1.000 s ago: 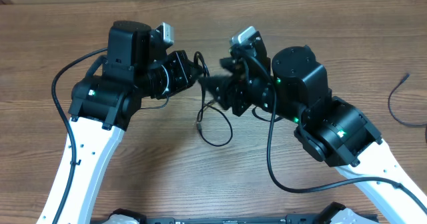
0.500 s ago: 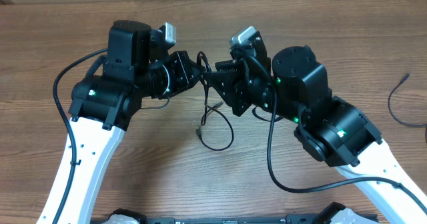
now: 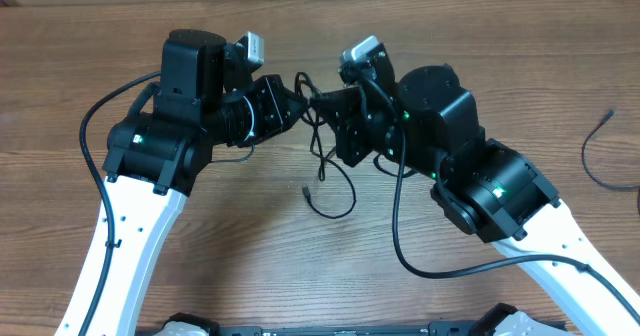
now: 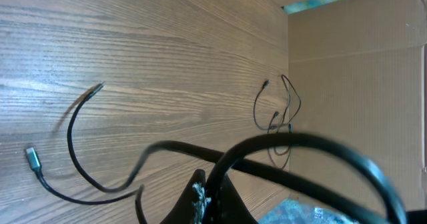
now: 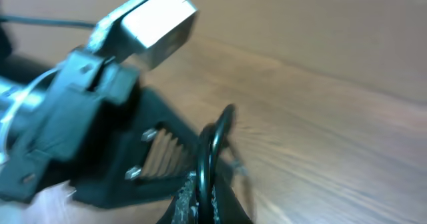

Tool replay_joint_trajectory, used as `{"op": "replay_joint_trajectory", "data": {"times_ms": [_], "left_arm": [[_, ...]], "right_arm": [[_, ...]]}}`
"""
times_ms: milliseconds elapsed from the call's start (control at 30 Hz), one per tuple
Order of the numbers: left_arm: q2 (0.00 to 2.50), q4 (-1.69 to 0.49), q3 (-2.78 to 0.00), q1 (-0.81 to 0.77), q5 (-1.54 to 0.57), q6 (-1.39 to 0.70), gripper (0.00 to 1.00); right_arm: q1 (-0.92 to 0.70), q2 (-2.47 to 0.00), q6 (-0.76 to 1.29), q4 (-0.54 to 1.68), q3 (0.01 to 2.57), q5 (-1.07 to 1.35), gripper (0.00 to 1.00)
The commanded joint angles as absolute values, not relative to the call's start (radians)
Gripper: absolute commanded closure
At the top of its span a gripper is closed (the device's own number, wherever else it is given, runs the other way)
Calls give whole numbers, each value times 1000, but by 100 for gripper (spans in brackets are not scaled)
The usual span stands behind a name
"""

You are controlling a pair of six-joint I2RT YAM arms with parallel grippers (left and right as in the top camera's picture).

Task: Untangle cables

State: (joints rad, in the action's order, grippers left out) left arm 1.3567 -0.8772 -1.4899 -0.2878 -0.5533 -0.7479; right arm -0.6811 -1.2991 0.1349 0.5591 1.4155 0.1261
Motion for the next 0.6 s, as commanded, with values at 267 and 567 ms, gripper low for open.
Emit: {"op": "replay_joint_trajectory", "data": {"times_ms": [267,567], "left_arm": [[1337,-938,-1508,-253,-577,-694,96],[1325,-968,-1508,-229,-577,-685,96]], "right_arm": [[-677,-1224,172,536,1427,-271,96],[-677,-1179,187,536,1427,-488,96]]}}
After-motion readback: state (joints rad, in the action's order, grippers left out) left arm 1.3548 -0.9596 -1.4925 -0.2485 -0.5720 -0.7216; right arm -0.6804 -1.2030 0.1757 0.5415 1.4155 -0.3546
